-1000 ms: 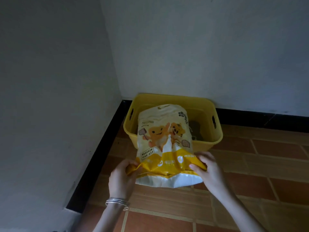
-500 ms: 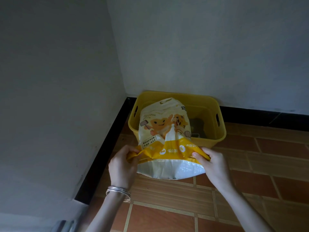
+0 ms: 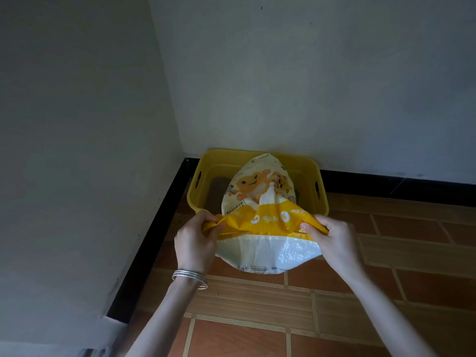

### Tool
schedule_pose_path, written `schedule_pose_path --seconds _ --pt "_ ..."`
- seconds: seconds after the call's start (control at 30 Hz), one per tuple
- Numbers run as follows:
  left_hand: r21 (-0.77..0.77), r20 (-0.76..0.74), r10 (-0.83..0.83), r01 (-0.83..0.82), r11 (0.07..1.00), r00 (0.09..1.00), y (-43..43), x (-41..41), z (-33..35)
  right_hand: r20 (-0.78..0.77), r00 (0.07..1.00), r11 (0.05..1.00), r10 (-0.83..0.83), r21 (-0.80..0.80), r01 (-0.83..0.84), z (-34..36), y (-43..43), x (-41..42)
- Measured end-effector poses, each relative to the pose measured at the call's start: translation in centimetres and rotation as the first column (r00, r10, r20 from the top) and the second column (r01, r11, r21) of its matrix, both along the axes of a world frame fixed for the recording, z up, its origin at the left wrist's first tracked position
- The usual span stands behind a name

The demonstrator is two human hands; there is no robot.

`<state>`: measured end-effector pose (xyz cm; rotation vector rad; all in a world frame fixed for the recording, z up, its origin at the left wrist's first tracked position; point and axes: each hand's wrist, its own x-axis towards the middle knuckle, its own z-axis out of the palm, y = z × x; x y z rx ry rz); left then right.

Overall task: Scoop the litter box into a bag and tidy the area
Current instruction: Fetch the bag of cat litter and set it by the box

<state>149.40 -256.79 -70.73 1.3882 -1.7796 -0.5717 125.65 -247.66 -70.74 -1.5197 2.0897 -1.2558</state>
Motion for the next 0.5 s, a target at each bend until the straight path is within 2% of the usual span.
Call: schedule_pose_path --seconds 0.27,0.4,0.5 --pt "-0.078 0.009 -0.024 0.024 0.997 1.000 0.2 0.2 0.4 -0.004 0.999 0.999 -0.034 -0.035 0.034 0.7 1.2 0.7" --pt "-0.106 -0.003 -0.036 0.036 0.994 0.999 1.5 1.4 -0.3 0.049 0.999 0.998 -0.023 -0.061 0.026 -0.1 2.4 1.5" --pt "-0.054 -0.038 -0.074 0.072 0.996 0.997 3.3 3.0 -3.2 0.020 1.000 1.000 -0.019 -0.017 0.020 -3.0 4.3 2.5"
